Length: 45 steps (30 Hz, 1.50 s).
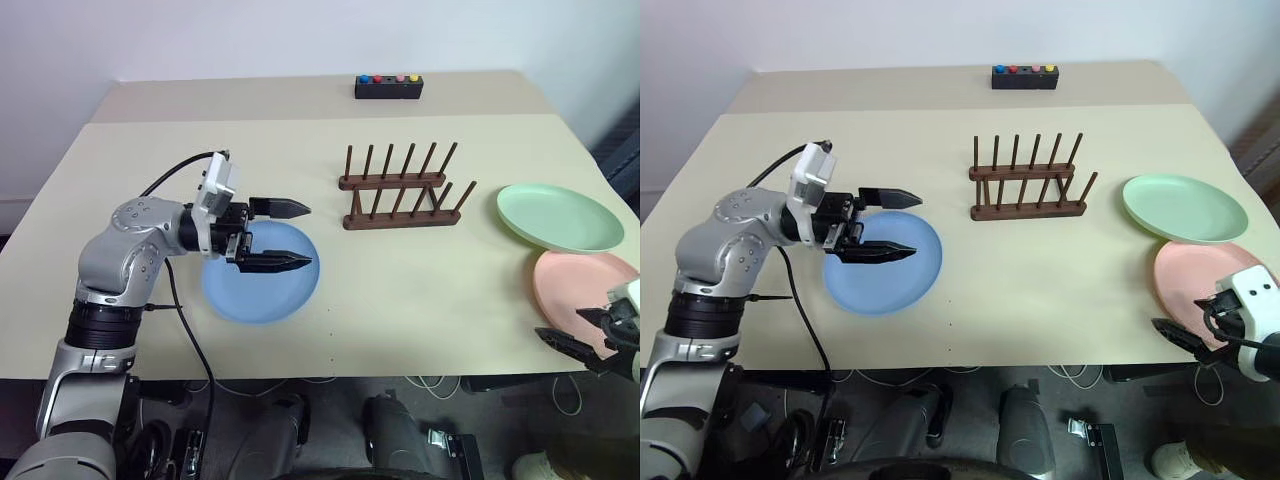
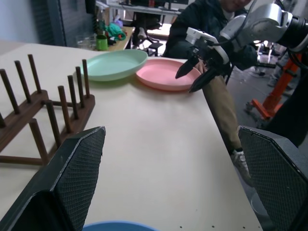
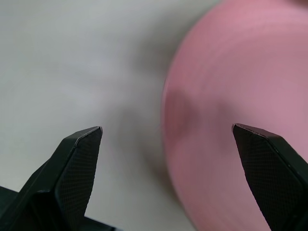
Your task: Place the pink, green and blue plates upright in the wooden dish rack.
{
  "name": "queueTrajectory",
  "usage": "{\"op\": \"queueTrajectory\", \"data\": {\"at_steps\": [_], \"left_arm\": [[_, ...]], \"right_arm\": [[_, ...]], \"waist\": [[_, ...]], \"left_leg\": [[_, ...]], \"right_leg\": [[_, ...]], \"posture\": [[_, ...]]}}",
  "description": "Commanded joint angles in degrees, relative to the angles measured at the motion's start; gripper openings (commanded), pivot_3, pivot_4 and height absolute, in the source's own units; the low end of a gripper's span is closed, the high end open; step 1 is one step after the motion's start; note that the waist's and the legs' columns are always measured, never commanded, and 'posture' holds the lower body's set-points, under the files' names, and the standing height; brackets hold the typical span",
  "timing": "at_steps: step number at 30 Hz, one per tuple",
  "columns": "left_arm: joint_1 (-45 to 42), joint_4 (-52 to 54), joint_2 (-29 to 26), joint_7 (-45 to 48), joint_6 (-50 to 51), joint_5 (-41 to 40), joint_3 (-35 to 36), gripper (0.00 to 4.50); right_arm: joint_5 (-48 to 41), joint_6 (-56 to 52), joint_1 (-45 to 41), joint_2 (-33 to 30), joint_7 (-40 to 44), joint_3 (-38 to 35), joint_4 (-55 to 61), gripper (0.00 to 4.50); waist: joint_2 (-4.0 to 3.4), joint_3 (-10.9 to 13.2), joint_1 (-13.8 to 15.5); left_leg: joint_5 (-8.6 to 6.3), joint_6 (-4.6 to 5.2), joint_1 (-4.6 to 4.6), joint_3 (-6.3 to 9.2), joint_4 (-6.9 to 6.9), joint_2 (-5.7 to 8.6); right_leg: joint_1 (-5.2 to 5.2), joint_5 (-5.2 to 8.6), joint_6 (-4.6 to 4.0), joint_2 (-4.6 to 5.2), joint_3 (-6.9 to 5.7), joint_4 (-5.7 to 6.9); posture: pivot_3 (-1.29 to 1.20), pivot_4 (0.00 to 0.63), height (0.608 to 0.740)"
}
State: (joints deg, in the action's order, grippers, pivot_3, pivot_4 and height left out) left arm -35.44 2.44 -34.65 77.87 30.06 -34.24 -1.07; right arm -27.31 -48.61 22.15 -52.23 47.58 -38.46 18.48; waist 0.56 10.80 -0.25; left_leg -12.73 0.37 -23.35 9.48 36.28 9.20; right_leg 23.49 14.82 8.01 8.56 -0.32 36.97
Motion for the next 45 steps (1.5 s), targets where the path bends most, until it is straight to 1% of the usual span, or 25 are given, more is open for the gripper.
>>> {"op": "queueTrajectory", "data": {"at_steps": [1, 2, 3, 5, 10, 11, 13, 17, 22, 24, 27, 30, 33, 36, 39, 43, 45], "left_arm": [[-0.25, 1.08, -0.36, 0.08, -1.52, 0.10, 0.10, 4.50], [-0.28, 1.02, -0.38, 0.01, -1.61, 0.08, 0.00, 4.50], [-0.28, 0.99, -0.40, -0.04, -1.71, 0.08, -0.07, 4.50], [-0.25, 1.10, -0.40, -0.17, -1.77, 0.05, -0.21, 4.50], [-0.04, 1.46, -0.43, -0.51, -1.90, 0.23, -0.51, 4.50], [-0.03, 1.45, -0.52, -0.46, -1.86, 0.23, -0.55, 4.50], [-0.04, 1.37, -0.56, -0.48, -1.89, 0.26, -0.55, 4.50], [-0.08, 1.21, -0.49, -0.55, -2.01, 0.28, -0.52, 4.50], [-0.28, 0.74, -0.39, -0.56, -2.27, 0.40, -0.51, 4.50], [-0.31, 0.57, -0.43, -0.46, -2.53, 0.52, -0.58, 4.50], [-0.46, 0.11, -0.26, -0.41, -2.93, 0.69, -0.60, 4.50], [-0.60, -0.17, 0.02, -0.53, -3.06, 0.73, -0.60, 4.50], [-0.66, -0.25, 0.14, -0.63, -3.12, 0.74, -0.58, 4.50], [-0.52, -0.39, 0.14, -0.62, -3.35, 0.86, -0.53, 4.50], [-0.70, -0.69, 0.20, -0.57, -3.35, 0.80, -0.48, 4.50], [-1.11, -1.20, 0.34, -0.52, -3.53, 0.88, -0.46, 4.50], [-1.22, -1.53, 0.47, -0.54, -3.80, 0.96, -0.40, 4.50]], "right_arm": [[-0.35, -1.47, -1.58, -0.77, -0.81, 0.17, 0.81, 4.20], [-0.37, -1.94, -2.01, -0.81, -0.94, 0.29, 0.65, 3.92], [-0.51, -2.46, -2.28, -0.83, -0.98, 0.42, 0.57, 3.76], [0.10, -2.74, -2.49, -0.83, -1.22, 1.54, 0.11, 2.82], [0.83, -2.87, -3.24, -1.06, -1.92, 3.00, -0.17, 0.23], [0.95, -2.91, -3.33, -1.25, -1.90, 3.15, -0.15, 0.05], [1.00, -3.13, -3.63, -1.46, -1.88, 3.24, -0.03, 0.05], [0.95, -3.52, -3.94, -2.11, -1.28, 3.09, 0.34, 0.05], [-0.56, -5.55, -3.03, -4.38, 1.40, 0.57, 3.16, 0.05], [-1.99, -7.11, -2.26, -5.38, 3.49, -1.27, 4.83, 0.05], [-4.39, -10.17, 1.37, -8.50, 9.35, -5.86, 8.80, 0.05], [-5.66, -12.26, 3.62, -10.13, 12.41, -8.68, 10.87, 0.05], [-5.83, -12.98, 4.76, -10.78, 13.90, -9.98, 12.13, 0.05], [-10.12, -15.57, 2.97, -11.04, 16.42, -12.38, 14.48, 0.05], [-16.73, -19.30, -0.79, -11.10, 17.99, -14.42, 16.66, 0.05], [-23.57, -23.51, -6.15, -11.29, 17.42, -16.36, 17.07, 0.05], [-29.01, -25.84, -10.61, -11.27, 16.34, -17.66, 16.09, 0.05]], "waist": [[0.00, 0.00, -0.06], [0.00, 0.00, -0.06], [0.00, 0.00, -0.06], [0.00, 0.00, -0.01], [0.01, 0.00, 0.17], [0.09, -0.04, 0.09], [0.19, -0.09, 0.13], [0.18, -0.09, 0.51], [0.18, -0.09, 0.73], [0.18, -0.09, 0.86], [0.15, -0.09, 1.04], [0.17, -0.08, 1.00], [0.17, -0.08, 1.03], [0.15, -0.08, 0.97], [0.15, -0.08, 0.95], [0.16, -0.08, 1.05], [0.15, -0.08, 1.05]], "left_leg": [[0.00, 0.00, 0.00, 0.00, 0.00, 0.00], [0.00, 0.00, 0.00, 0.00, 0.00, 0.00], [0.00, 0.00, 0.00, 0.00, 0.00, 0.00], [0.00, 0.00, 0.00, 0.00, -0.01, 0.00], [0.00, 0.01, 0.00, 0.00, 0.00, 0.00], [0.00, 0.01, 0.00, 0.00, 0.00, 0.00], [-0.01, 0.00, 0.02, 0.00, 0.01, -0.03], [-0.02, 0.02, 0.02, -0.01, -0.01, -0.02], [-0.02, 0.03, 0.01, -0.02, -0.01, -0.02], [-0.03, 0.03, 0.00, -0.02, -0.02, -0.03], [-0.04, 0.06, -0.02, -0.04, -0.01, -0.02], [-0.06, 0.09, -0.02, -0.04, -0.01, -0.04], [-0.08, 0.11, -0.02, -0.04, -0.01, -0.04], [-0.09, 0.13, -0.03, -0.05, -0.02, -0.04], [-0.09, 0.13, -0.03, -0.05, -0.02, -0.07], [-0.10, 0.15, -0.05, -0.05, -0.03, -0.09], [-0.13, 0.20, -0.06, -0.04, -0.01, -0.08]], "right_leg": [[0.00, 0.00, 0.00, 0.00, 0.00, 0.00], [0.00, 0.00, 0.00, 0.00, 0.00, 0.00], [0.00, 0.00, 0.00, 0.00, 0.00, 0.00], [0.00, 0.00, 0.00, 0.00, 0.00, 0.00], [0.00, 0.00, 0.00, 0.00, 0.00, -0.02], [0.00, 0.00, 0.00, 0.00, 0.00, -0.02], [-0.03, 0.00, 0.00, -0.02, 0.00, -0.03], [-0.02, 0.00, 0.00, -0.02, 0.00, -0.05], [-0.02, 0.00, 0.00, -0.03, 0.00, -0.06], [-0.01, 0.00, 0.00, -0.02, -0.01, -0.08], [-0.01, 0.00, 0.00, -0.03, -0.01, -0.10], [-0.05, 0.00, 0.01, -0.03, -0.02, -0.18], [-0.06, 0.00, 0.02, -0.02, -0.02, -0.25], [-0.08, 0.00, 0.02, -0.01, -0.02, -0.34], [-0.09, -0.01, 0.02, -0.01, -0.02, -0.38], [-0.14, -0.01, 0.01, -0.01, -0.03, -0.52], [-0.19, -0.05, 0.07, -0.01, -0.05, -0.64]], "posture": [[0.00, 0.150, 0.740], [0.00, 0.150, 0.740], [0.00, 0.150, 0.740], [0.00, 0.150, 0.740], [0.00, 0.150, 0.740], [0.00, 0.150, 0.740], [0.00, 0.150, 0.740], [0.00, 0.150, 0.740], [0.00, 0.150, 0.740], [0.00, 0.150, 0.740], [0.00, 0.150, 0.740], [0.00, 0.150, 0.740], [0.00, 0.150, 0.740], [0.00, 0.150, 0.740], [0.00, 0.150, 0.740], [0.00, 0.150, 0.740], [0.00, 0.150, 0.740]]}}
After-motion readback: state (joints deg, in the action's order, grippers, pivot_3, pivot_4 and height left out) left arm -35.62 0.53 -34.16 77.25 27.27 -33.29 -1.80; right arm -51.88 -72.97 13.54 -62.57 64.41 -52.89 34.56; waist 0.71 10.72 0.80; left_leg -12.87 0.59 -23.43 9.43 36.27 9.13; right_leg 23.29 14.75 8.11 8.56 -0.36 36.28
